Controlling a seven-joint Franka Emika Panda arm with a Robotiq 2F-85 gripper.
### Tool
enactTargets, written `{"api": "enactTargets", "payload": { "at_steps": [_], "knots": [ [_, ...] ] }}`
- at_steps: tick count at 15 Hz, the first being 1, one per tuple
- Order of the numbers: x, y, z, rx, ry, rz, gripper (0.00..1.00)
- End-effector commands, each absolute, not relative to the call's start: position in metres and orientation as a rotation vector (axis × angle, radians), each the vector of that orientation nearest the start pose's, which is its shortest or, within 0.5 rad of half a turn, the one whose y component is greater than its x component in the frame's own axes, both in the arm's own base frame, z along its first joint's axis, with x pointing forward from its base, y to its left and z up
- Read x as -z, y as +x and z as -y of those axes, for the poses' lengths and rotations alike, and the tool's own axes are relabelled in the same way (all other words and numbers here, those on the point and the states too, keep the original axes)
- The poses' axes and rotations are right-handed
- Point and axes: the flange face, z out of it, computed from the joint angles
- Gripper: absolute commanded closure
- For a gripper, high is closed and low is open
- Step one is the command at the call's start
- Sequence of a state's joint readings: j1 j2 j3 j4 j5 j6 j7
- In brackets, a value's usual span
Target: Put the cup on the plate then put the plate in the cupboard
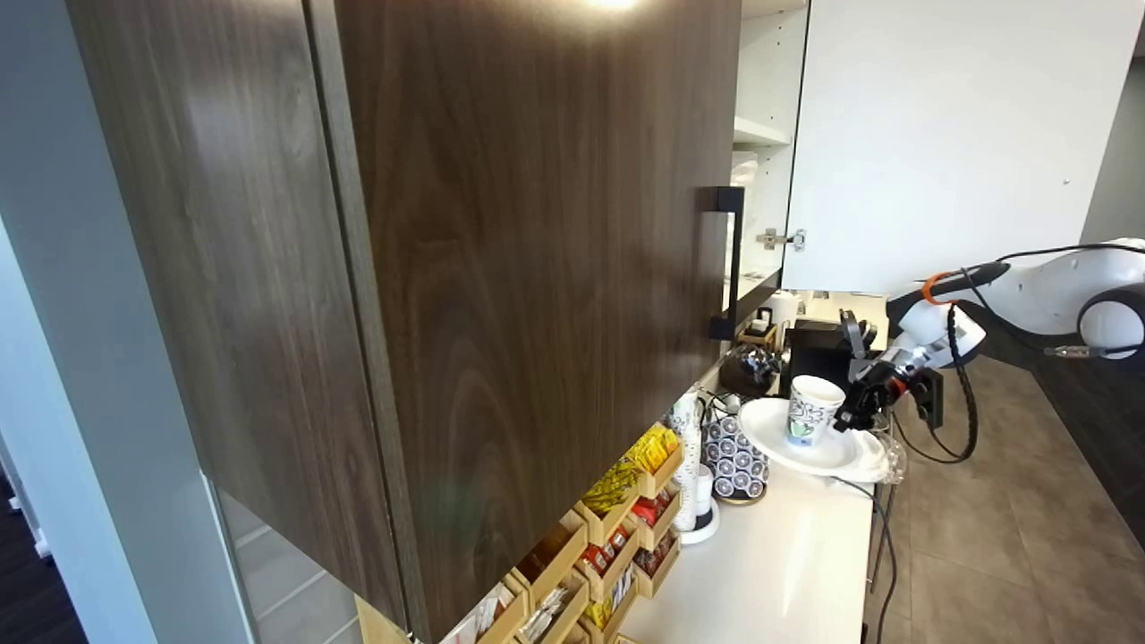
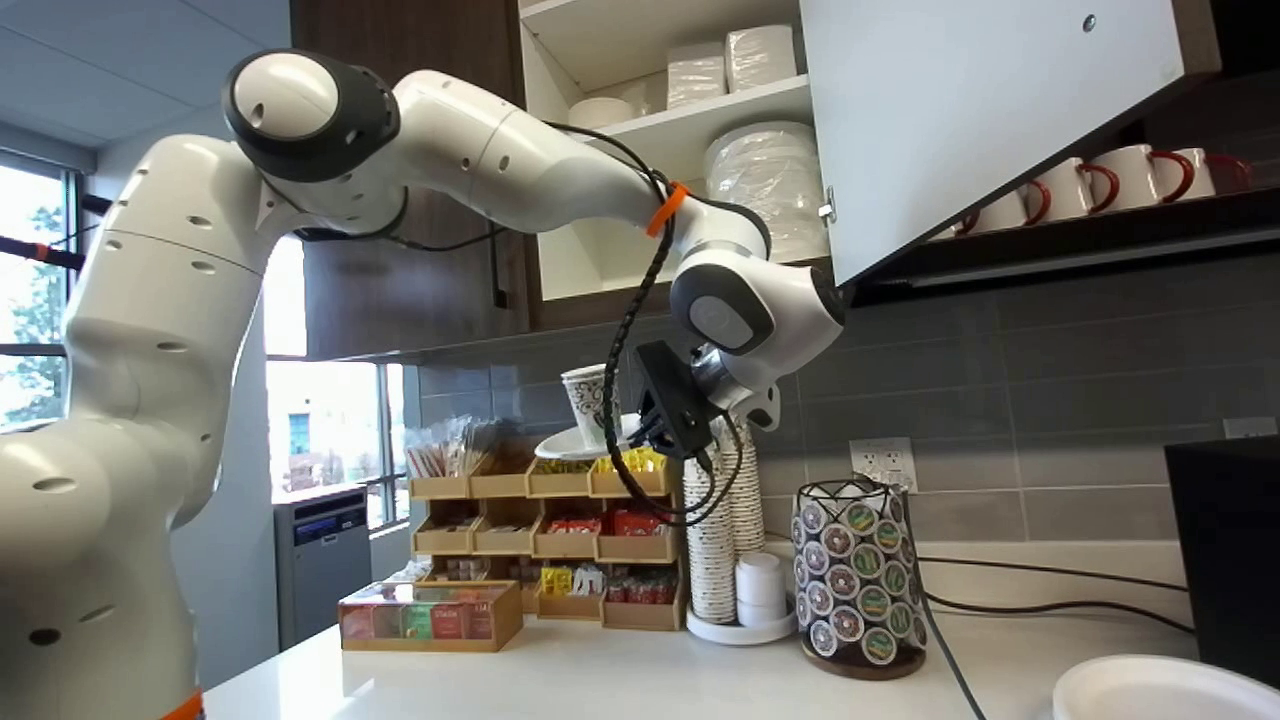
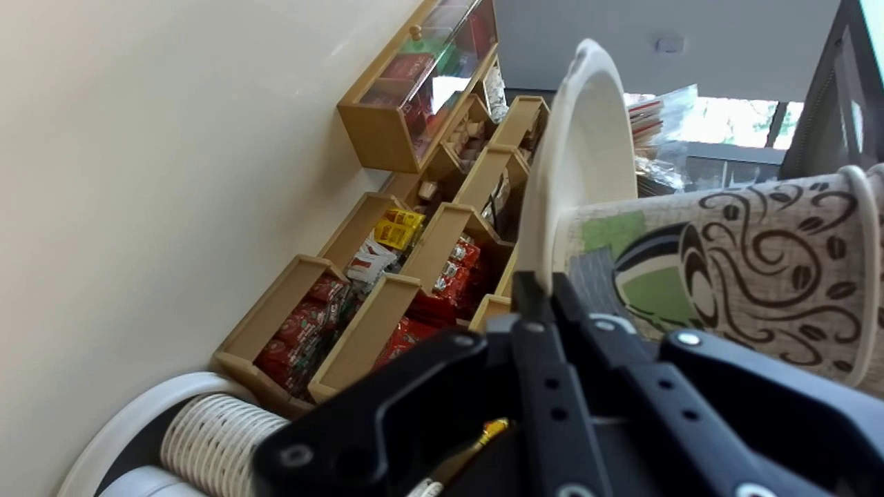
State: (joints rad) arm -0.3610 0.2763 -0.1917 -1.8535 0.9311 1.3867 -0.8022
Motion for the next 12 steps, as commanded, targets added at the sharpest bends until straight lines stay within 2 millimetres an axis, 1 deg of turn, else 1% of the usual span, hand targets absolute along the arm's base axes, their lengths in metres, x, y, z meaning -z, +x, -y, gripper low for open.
{"api": "enactTargets", "payload": {
  "at_steps": [1,5,8,9,10,12],
  "knots": [
    [-0.417,0.520,0.203,0.000,-2.023,0.031,0.95],
    [-0.452,0.516,0.199,-0.056,-1.990,0.045,0.95],
    [-0.475,0.513,0.195,-0.104,-1.998,0.035,0.94],
    [-0.462,0.517,0.198,-0.063,-1.992,0.052,0.94],
    [-0.467,0.517,0.198,-0.060,-1.996,0.055,0.94],
    [-0.466,0.517,0.198,-0.061,-1.995,0.055,0.94]
  ]
}}
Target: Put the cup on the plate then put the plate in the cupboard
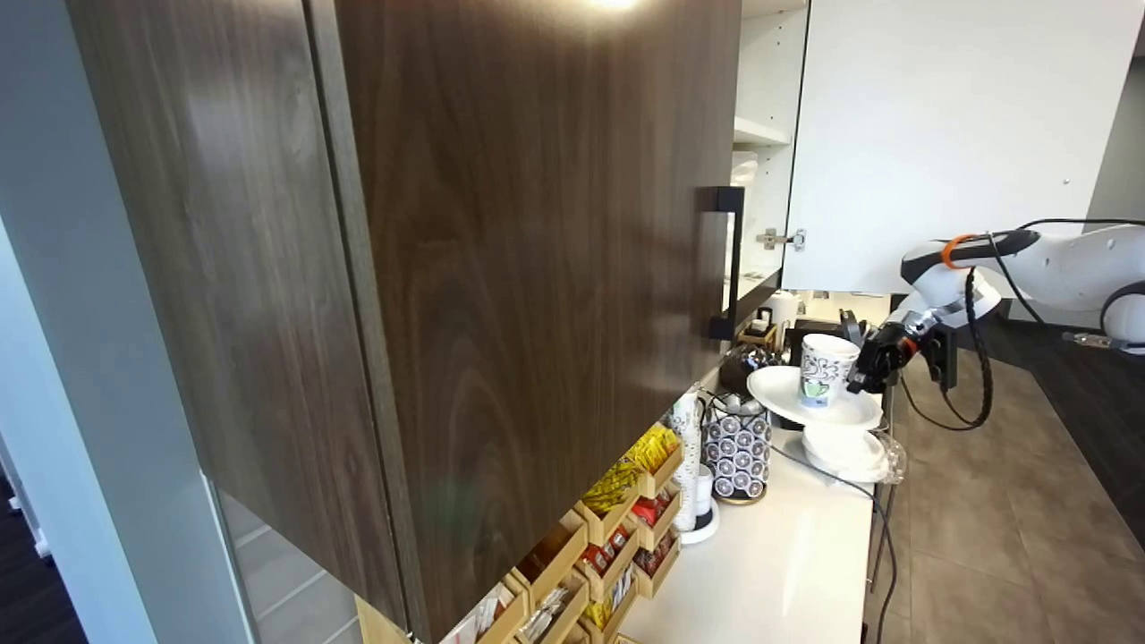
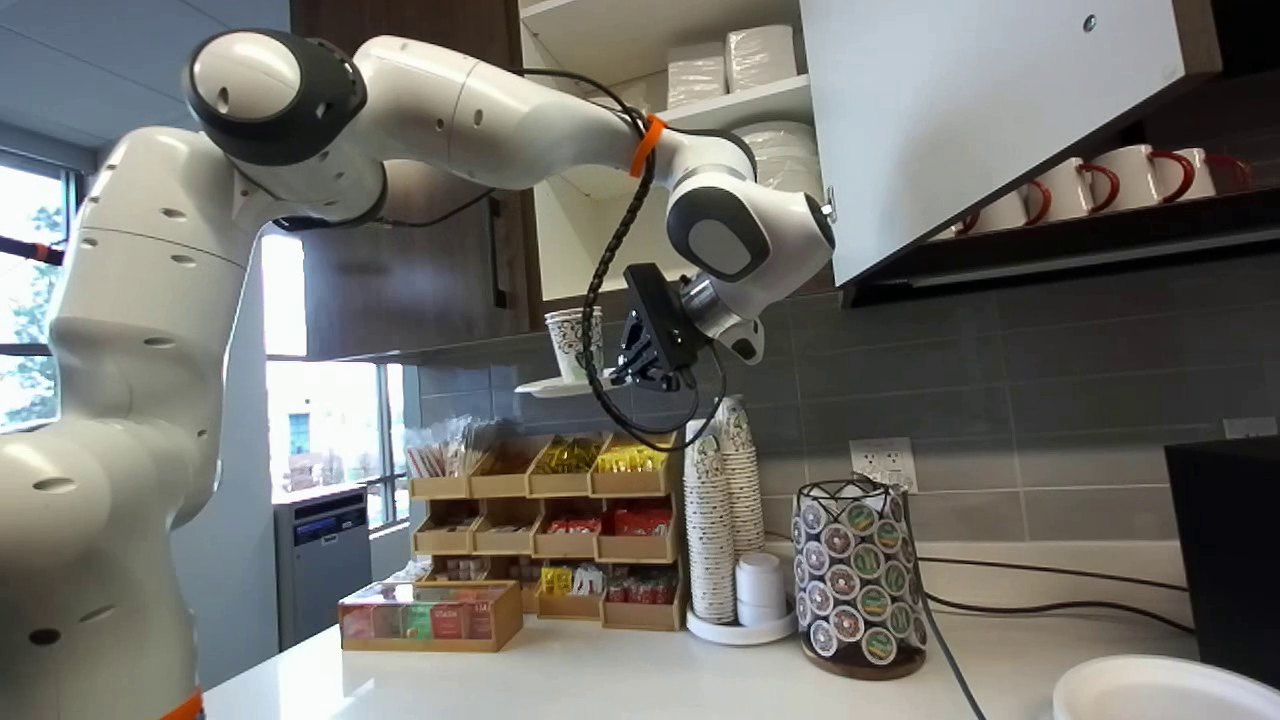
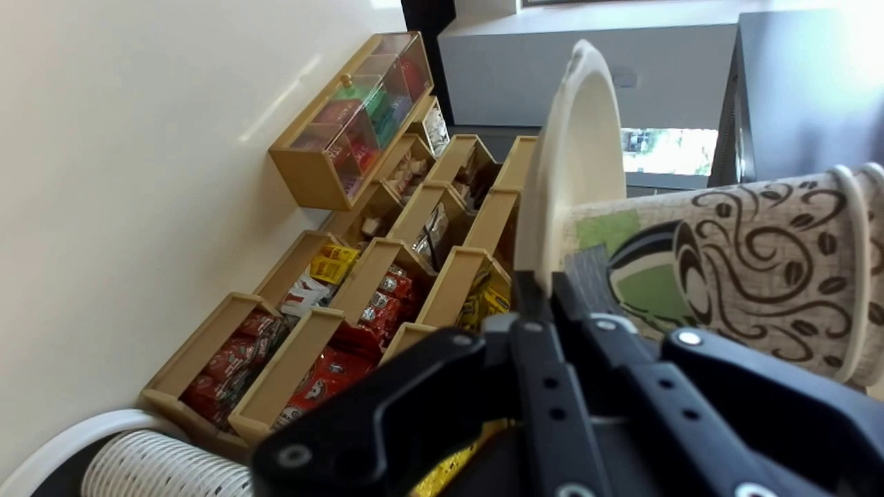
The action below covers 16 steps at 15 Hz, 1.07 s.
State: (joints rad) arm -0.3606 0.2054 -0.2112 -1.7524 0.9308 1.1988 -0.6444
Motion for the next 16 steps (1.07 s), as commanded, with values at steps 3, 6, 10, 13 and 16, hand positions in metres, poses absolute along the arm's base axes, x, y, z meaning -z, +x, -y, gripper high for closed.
{"api": "enactTargets", "payload": {
  "at_steps": [3,6,10,13,16],
  "knots": [
    [-0.463,0.517,0.198,-0.065,-1.993,0.053,0.94],
    [-0.469,0.517,0.198,-0.061,-1.996,0.055,0.97],
    [-0.495,0.518,0.196,-0.045,-2.018,0.065,0.97],
    [-0.516,0.520,0.193,-0.050,-2.041,0.053,0.96],
    [-0.536,0.521,0.189,-0.069,-2.056,0.019,0.96]
  ]
}}
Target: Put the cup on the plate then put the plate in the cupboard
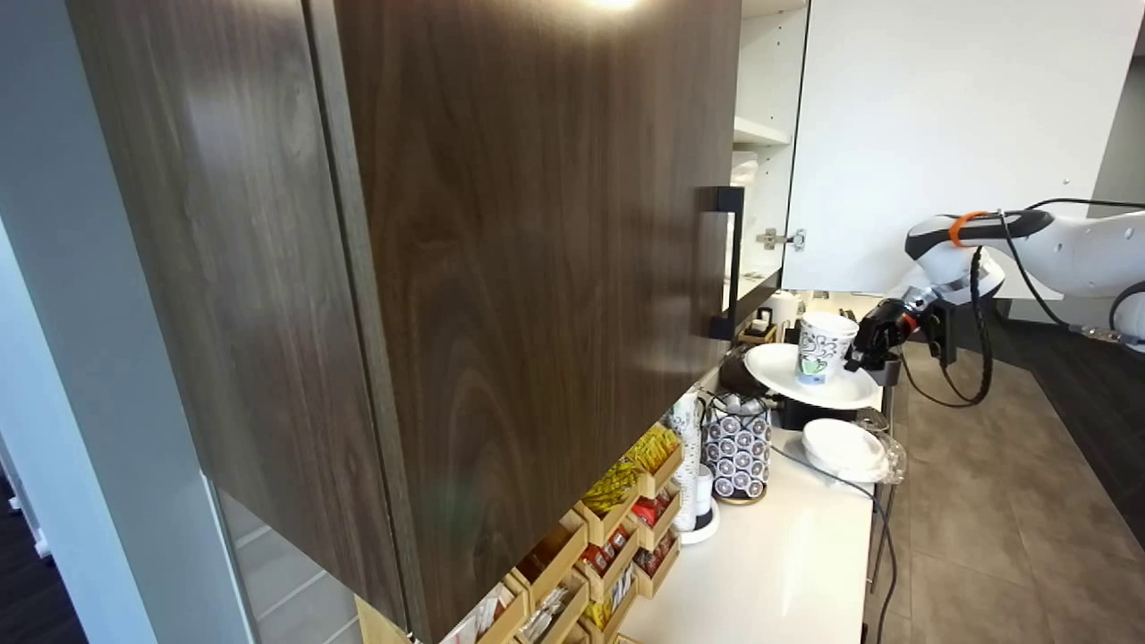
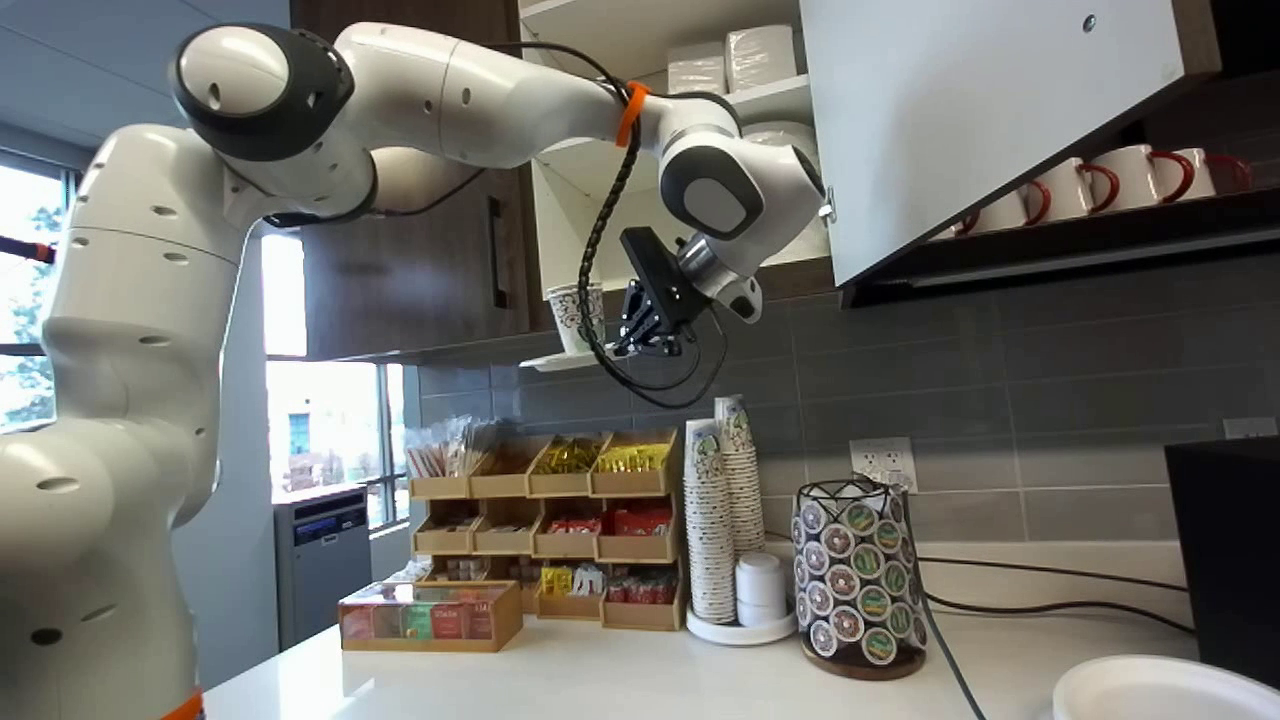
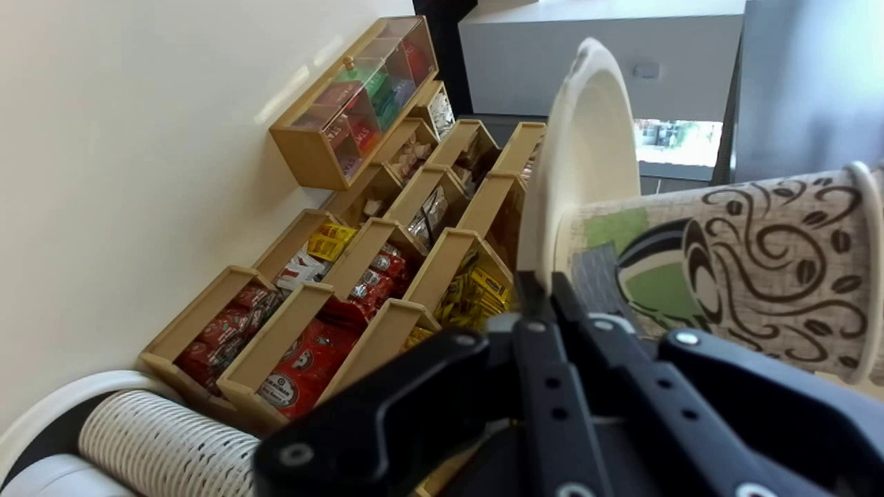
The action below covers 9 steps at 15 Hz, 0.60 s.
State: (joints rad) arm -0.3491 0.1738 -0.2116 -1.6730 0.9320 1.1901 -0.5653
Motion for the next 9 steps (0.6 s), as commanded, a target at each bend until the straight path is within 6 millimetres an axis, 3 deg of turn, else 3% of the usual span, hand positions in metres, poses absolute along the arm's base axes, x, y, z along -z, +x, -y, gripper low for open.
{"api": "enactTargets", "payload": {
  "at_steps": [1,9],
  "knots": [
    [-0.542,0.522,0.188,-0.077,-2.066,0.000,0.96],
    [-0.590,0.520,0.174,-0.145,-2.076,-0.034,0.97]
  ]
}}
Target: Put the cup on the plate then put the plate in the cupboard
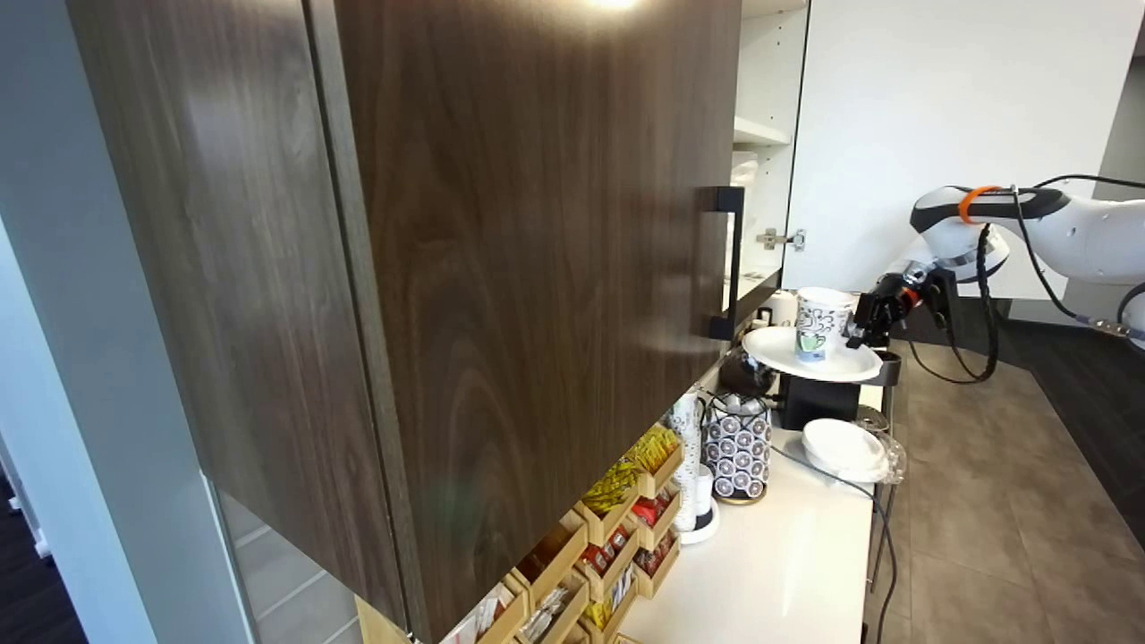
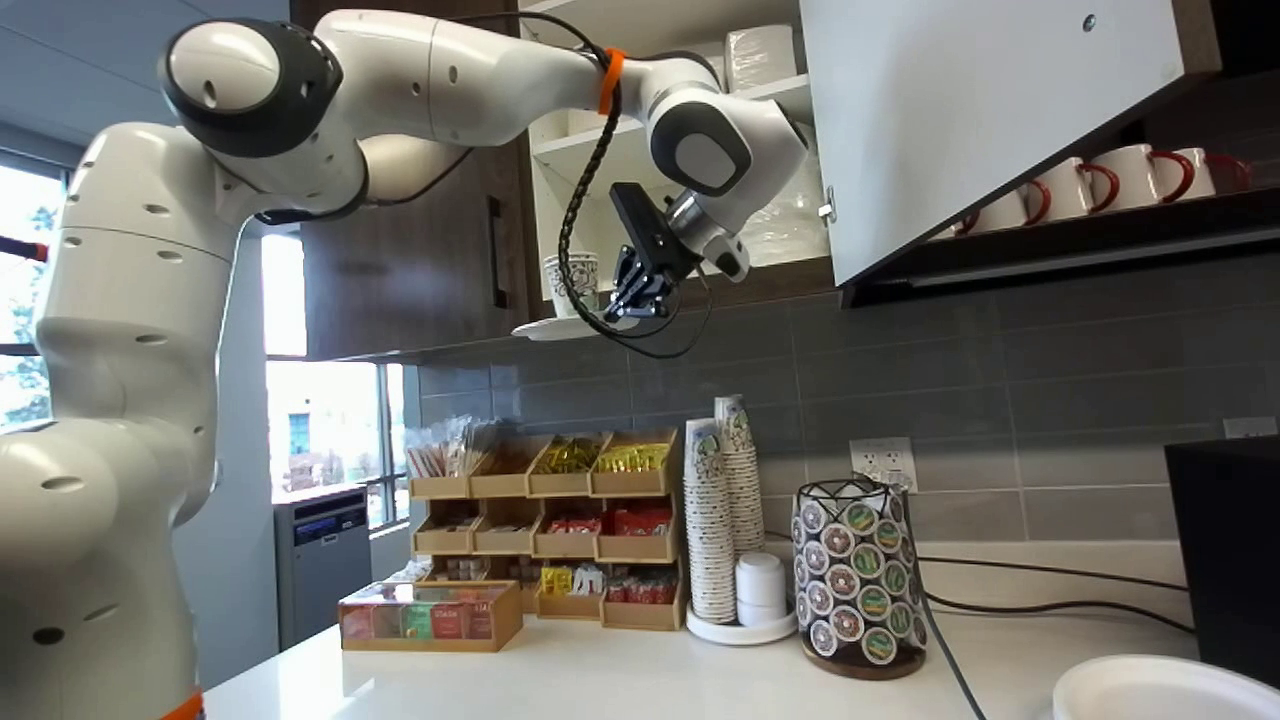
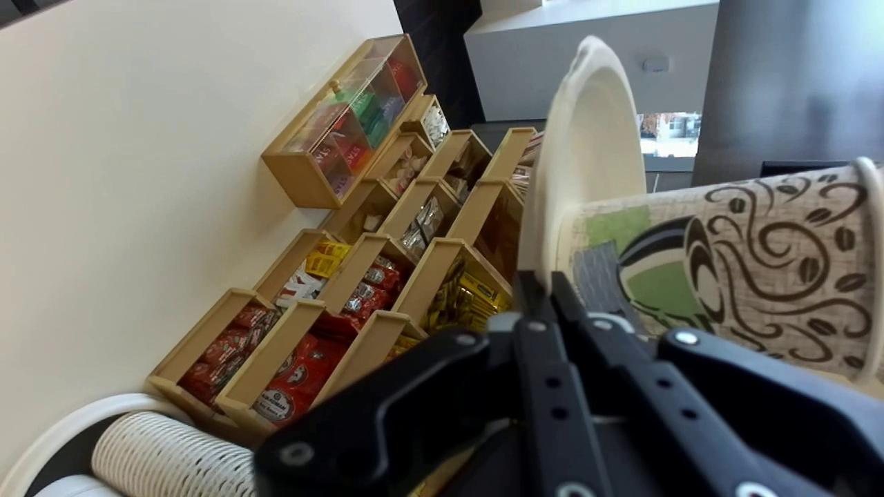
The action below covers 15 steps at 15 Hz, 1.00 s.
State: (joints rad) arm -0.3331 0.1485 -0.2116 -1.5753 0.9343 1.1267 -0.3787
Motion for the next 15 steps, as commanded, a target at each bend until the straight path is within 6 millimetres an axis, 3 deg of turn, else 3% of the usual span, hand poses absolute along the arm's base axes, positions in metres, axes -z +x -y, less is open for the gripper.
{"api": "enactTargets", "payload": {
  "at_steps": [1,2,3,9,15],
  "knots": [
    [-0.594,0.519,0.172,-0.153,-2.077,-0.032,0.96],
    [-0.600,0.520,0.170,-0.146,-2.069,-0.019,0.96],
    [-0.588,0.522,0.175,-0.126,-2.084,-0.016,0.96],
    [-0.597,0.522,0.173,-0.121,-2.088,-0.009,0.97],
    [-0.625,0.523,0.169,-0.075,-2.084,0.016,0.97]
  ]
}}
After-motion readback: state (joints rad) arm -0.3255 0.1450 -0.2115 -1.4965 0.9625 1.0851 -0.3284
